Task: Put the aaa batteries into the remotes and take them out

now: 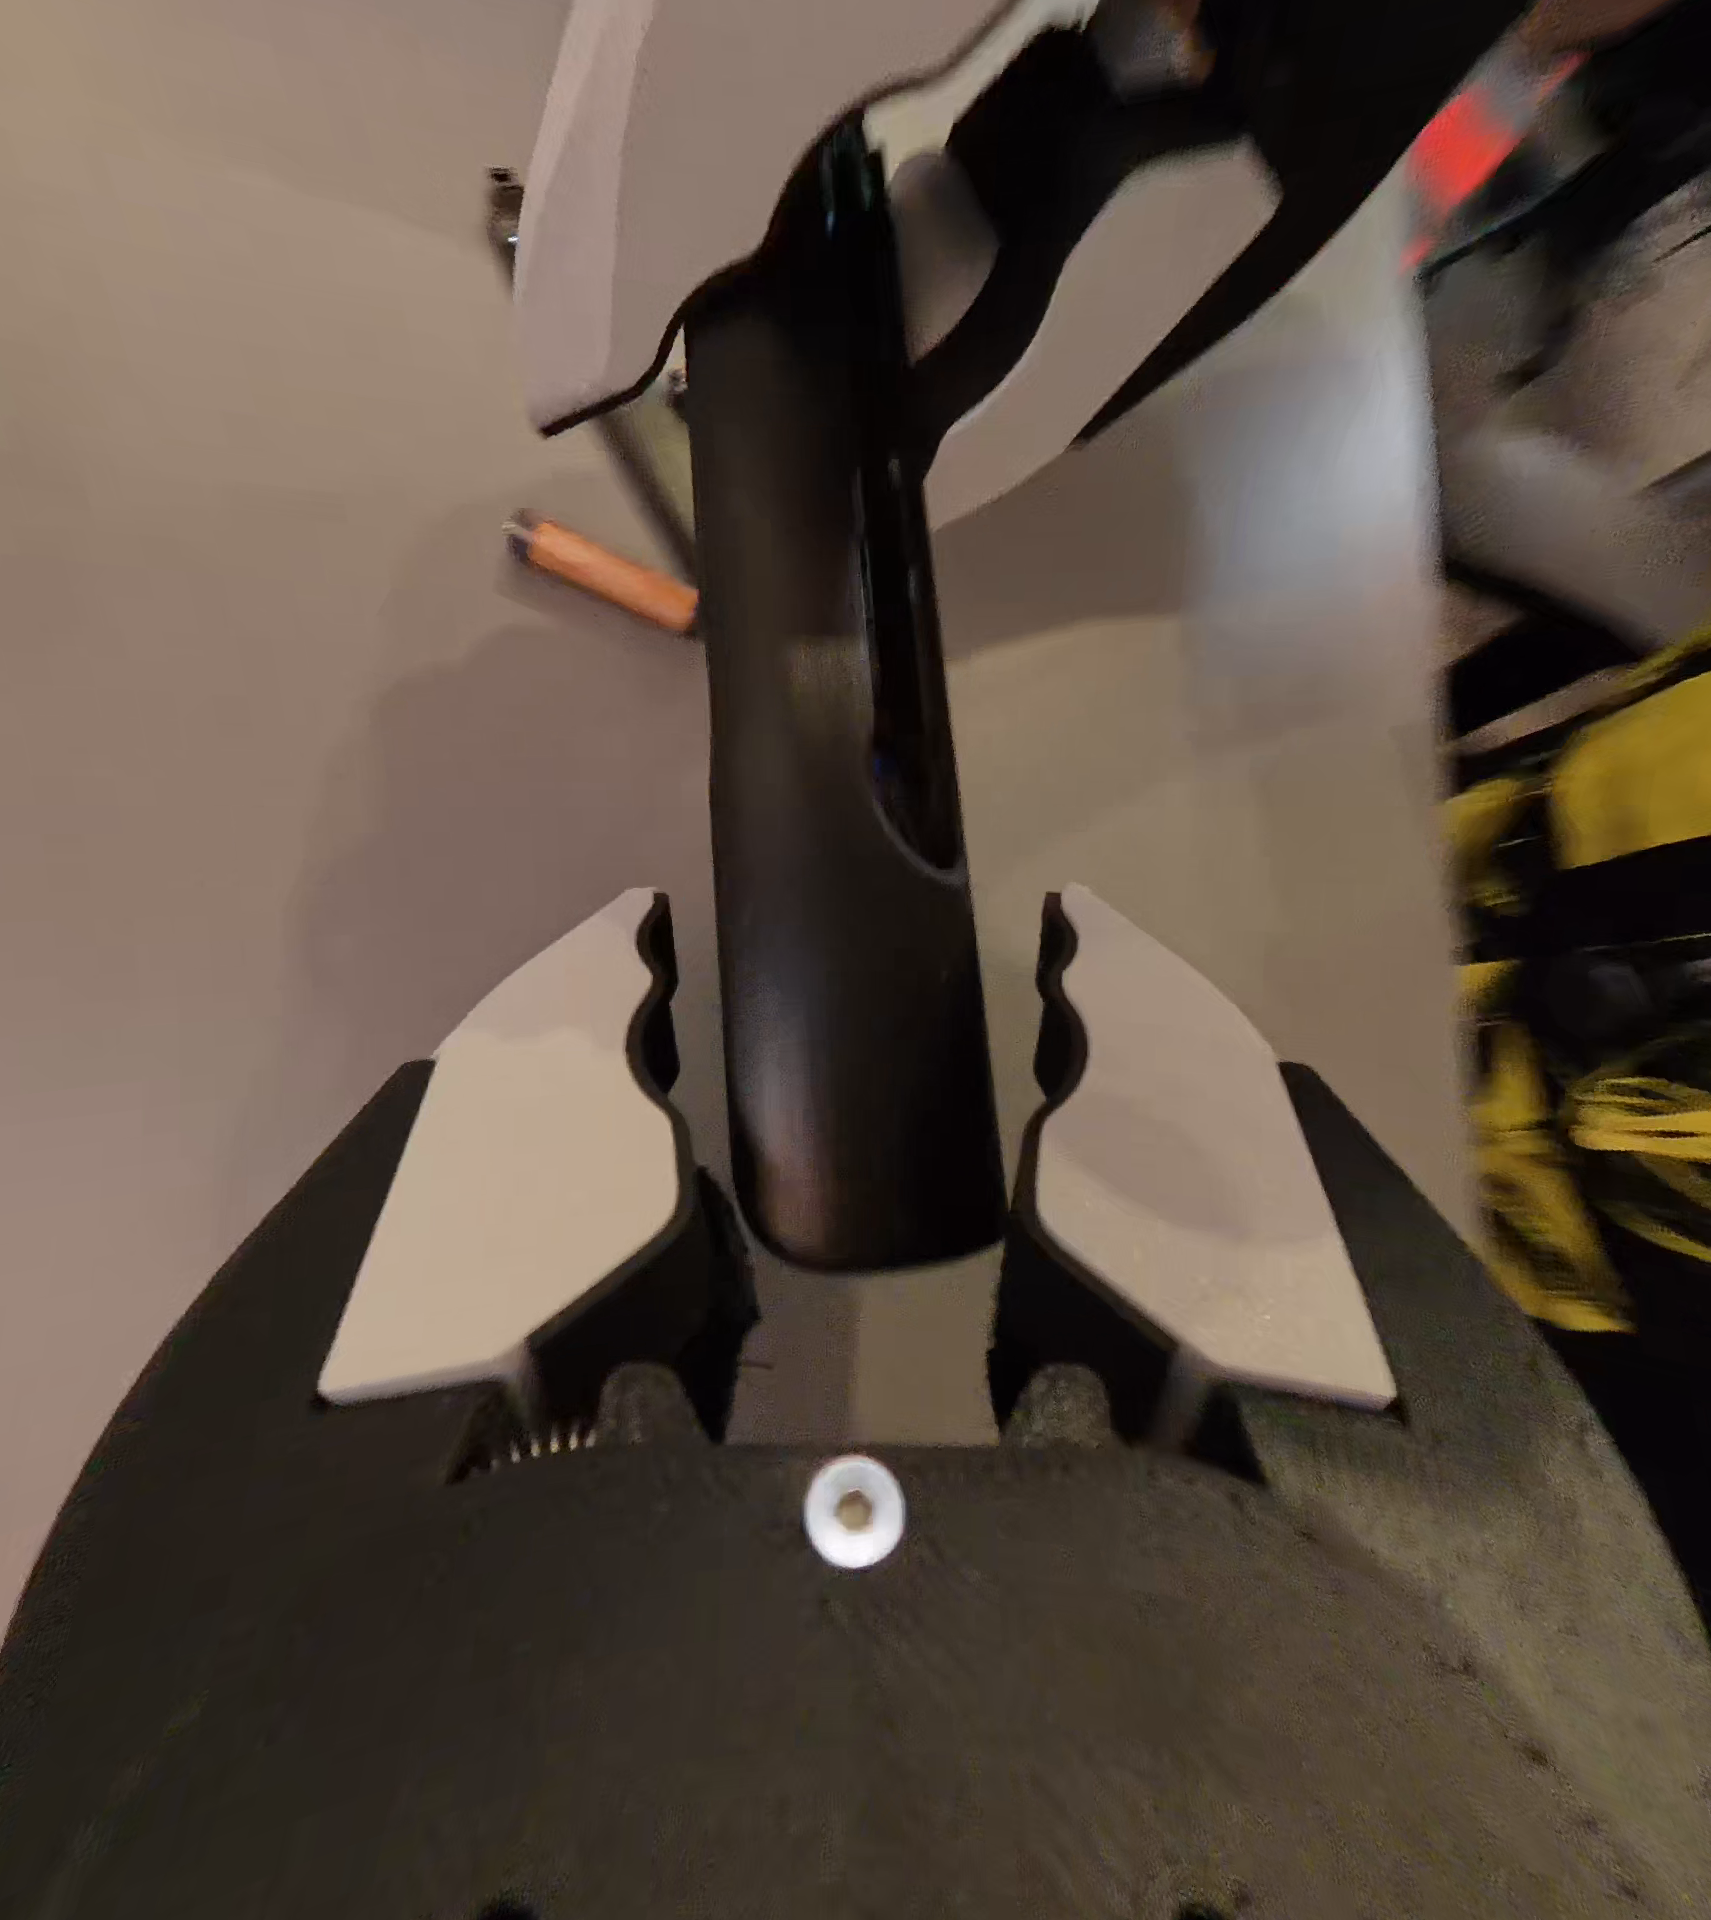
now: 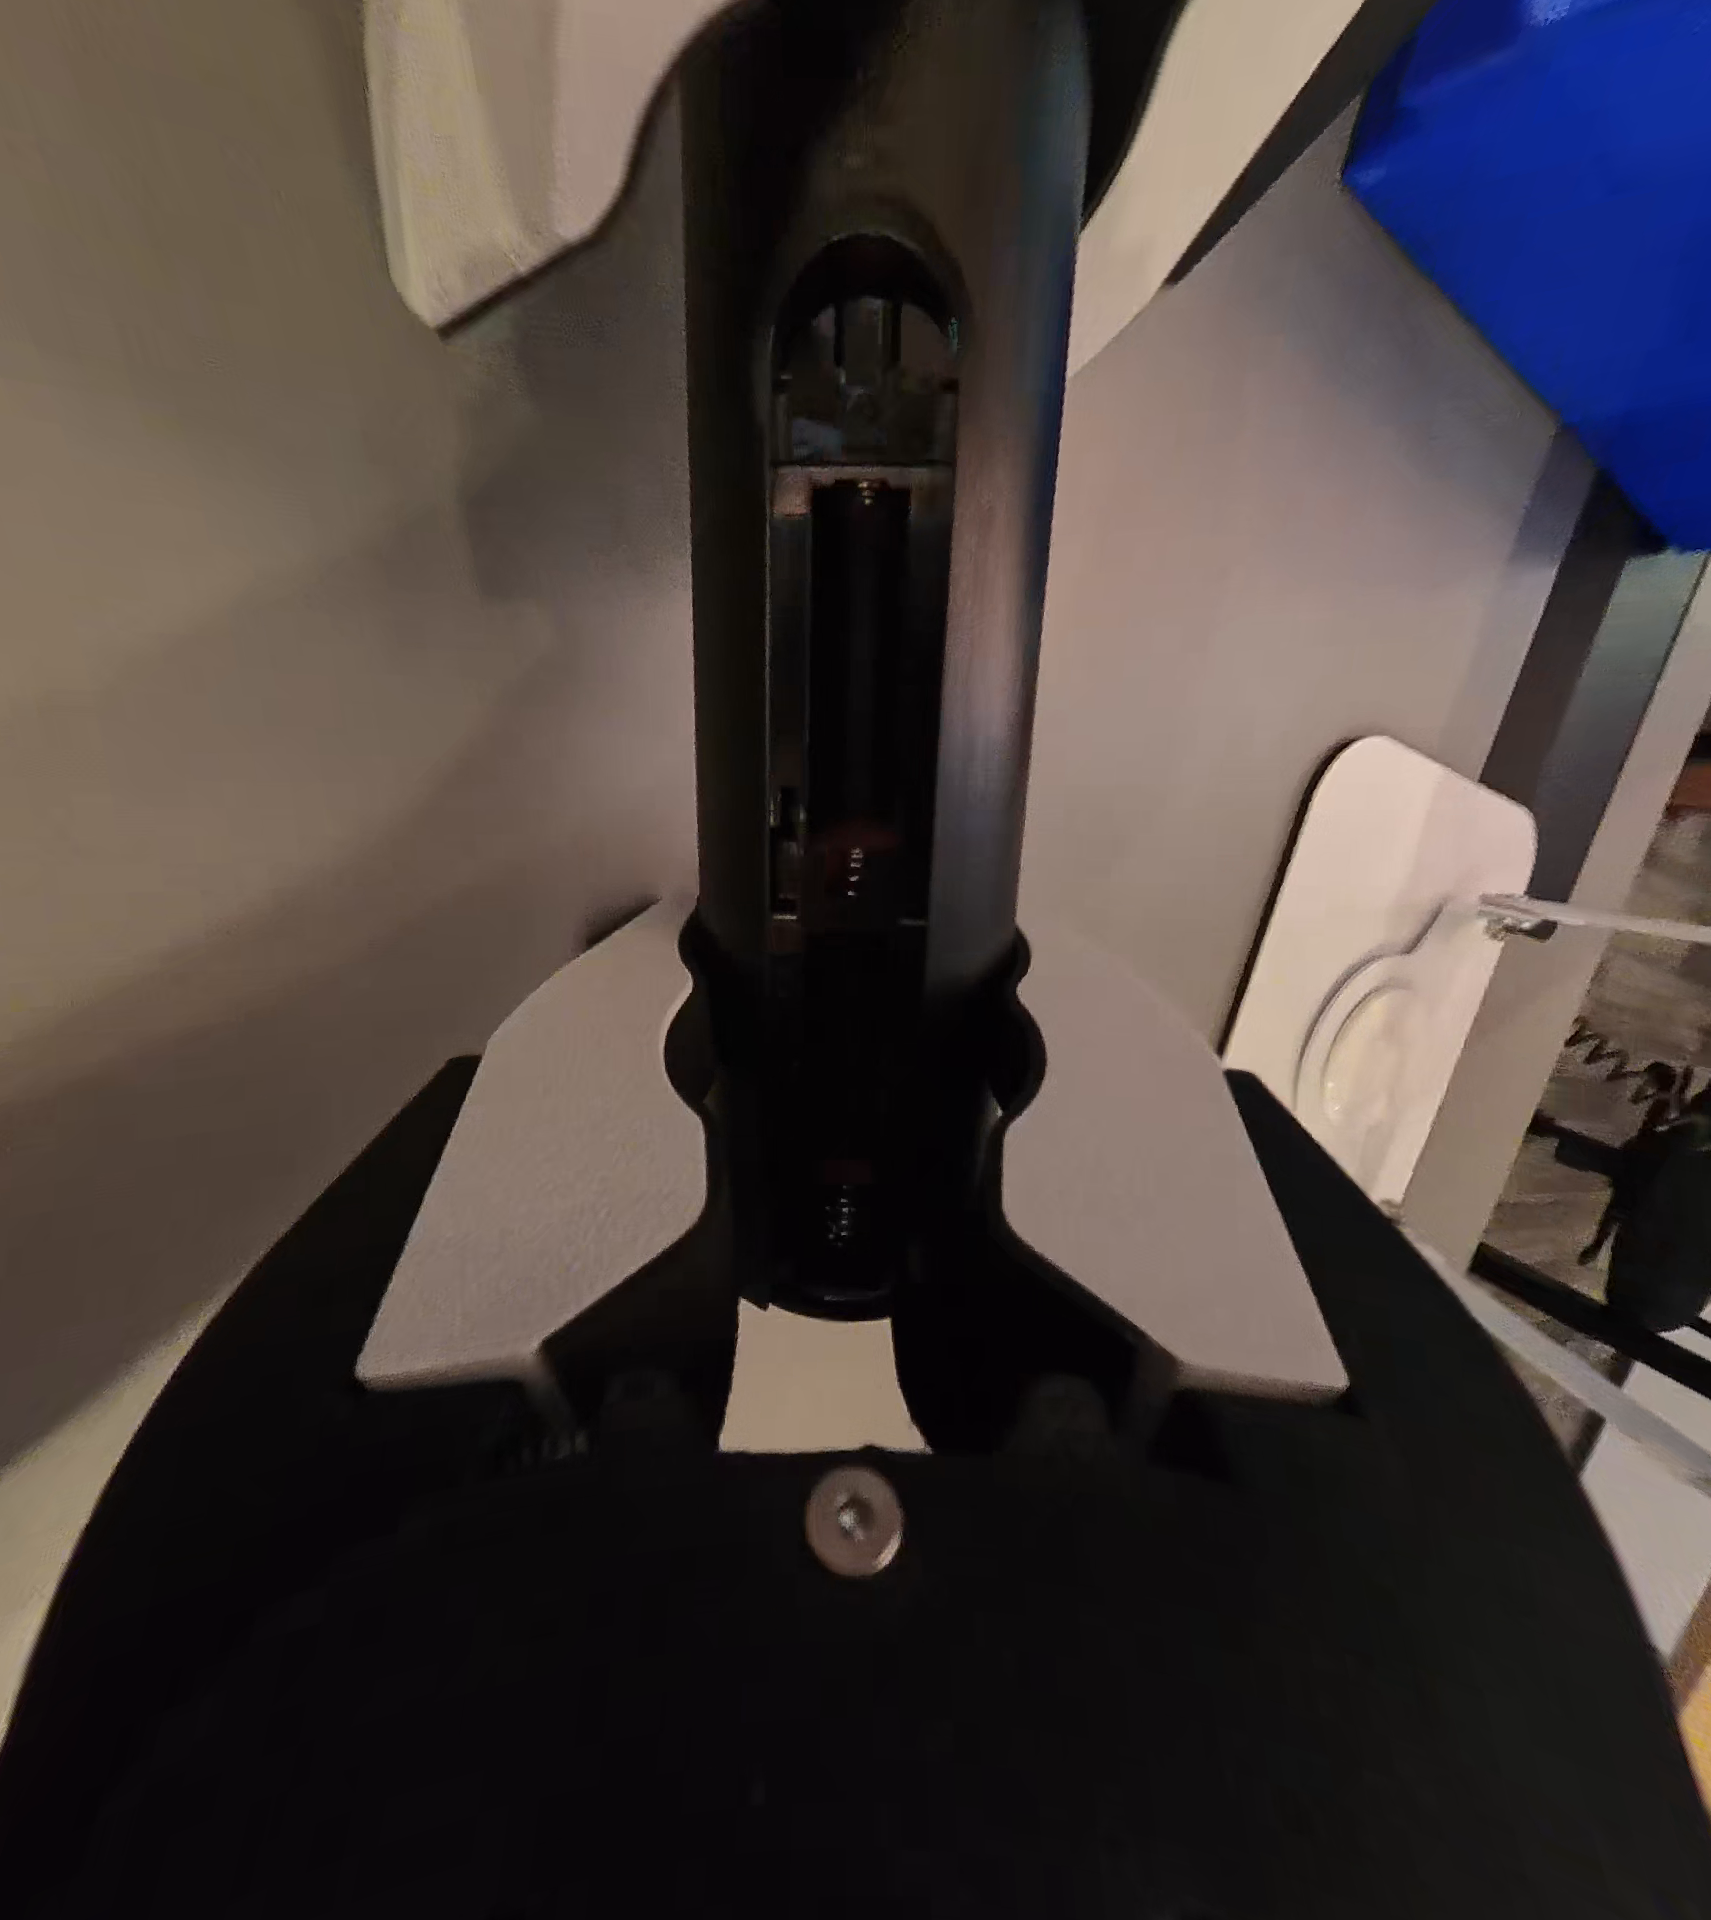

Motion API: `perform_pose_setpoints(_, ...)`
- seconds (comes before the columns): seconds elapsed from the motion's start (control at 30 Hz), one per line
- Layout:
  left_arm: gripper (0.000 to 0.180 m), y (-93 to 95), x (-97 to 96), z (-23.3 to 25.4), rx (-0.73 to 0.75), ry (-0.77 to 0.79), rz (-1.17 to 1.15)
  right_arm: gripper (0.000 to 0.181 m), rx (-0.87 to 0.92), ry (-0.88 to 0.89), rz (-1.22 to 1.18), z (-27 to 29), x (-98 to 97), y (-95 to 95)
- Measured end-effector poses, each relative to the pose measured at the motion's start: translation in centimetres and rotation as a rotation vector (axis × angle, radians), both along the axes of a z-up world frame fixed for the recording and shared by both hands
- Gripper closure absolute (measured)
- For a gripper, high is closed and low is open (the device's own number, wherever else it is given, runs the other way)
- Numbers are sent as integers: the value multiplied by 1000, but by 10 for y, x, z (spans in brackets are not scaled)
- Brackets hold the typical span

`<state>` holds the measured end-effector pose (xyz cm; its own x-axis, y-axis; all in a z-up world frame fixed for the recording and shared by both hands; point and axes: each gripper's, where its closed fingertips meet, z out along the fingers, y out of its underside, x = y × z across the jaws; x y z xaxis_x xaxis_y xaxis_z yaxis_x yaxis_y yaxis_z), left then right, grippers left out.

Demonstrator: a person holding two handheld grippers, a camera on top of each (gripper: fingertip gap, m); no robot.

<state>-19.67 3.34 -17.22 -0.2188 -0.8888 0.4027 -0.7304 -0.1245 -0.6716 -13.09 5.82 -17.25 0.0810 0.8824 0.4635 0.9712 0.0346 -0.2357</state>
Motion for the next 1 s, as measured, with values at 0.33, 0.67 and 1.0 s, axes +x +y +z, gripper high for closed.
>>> perform_pose_setpoints(0.33,113,25,4,-21,625,15,21,130,-272,-39,-74,-2,6,-18)
perform_pose_setpoints(0.67,113,14,17,16,533,-319,50,130,-362,108,-73,1,3,-25)
perform_pose_setpoints(1.0,113,12,17,44,384,-593,126,130,-372,209,-74,4,8,-26)
